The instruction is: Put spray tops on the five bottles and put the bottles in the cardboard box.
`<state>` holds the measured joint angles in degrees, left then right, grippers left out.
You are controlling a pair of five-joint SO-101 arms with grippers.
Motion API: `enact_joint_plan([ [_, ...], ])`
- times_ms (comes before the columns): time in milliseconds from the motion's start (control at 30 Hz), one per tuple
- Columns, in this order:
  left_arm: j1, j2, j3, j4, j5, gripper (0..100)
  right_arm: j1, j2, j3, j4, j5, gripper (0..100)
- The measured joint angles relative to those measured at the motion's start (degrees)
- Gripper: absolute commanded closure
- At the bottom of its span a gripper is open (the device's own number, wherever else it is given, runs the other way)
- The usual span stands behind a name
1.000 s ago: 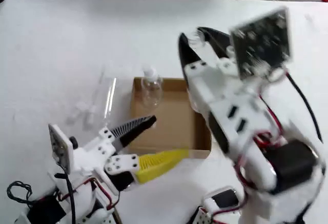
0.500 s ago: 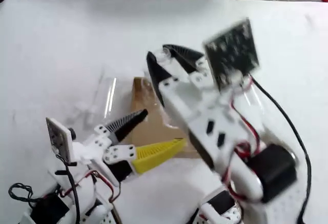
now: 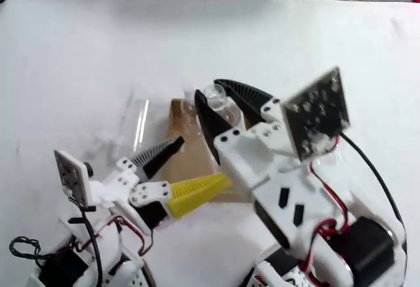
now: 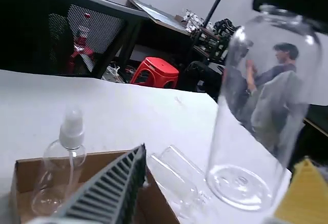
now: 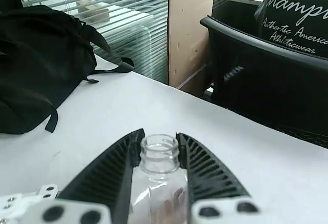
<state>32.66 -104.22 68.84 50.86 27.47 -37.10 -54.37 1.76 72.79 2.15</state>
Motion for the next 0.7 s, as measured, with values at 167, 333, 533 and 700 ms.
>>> enact_joint_plan([
  [167, -3.9, 0.0, 0.0, -0.3, 1.6, 60, 0.1, -0.6, 0.0, 2.3, 0.0, 98.2],
  [333, -5.9, 0.0, 0.0, -0.4, 1.9, 60, 0.1, -0.7, 0.0, 3.6, 0.0, 98.2],
  [533, -6.2, 0.0, 0.2, -0.5, 2.1, 60, -1.1, -0.7, 0.0, 4.6, 0.0, 98.2],
  [700, -6.2, 0.0, 4.4, -5.4, 2.1, 60, -2.7, -0.7, 0.0, 5.4, 0.0, 98.2],
])
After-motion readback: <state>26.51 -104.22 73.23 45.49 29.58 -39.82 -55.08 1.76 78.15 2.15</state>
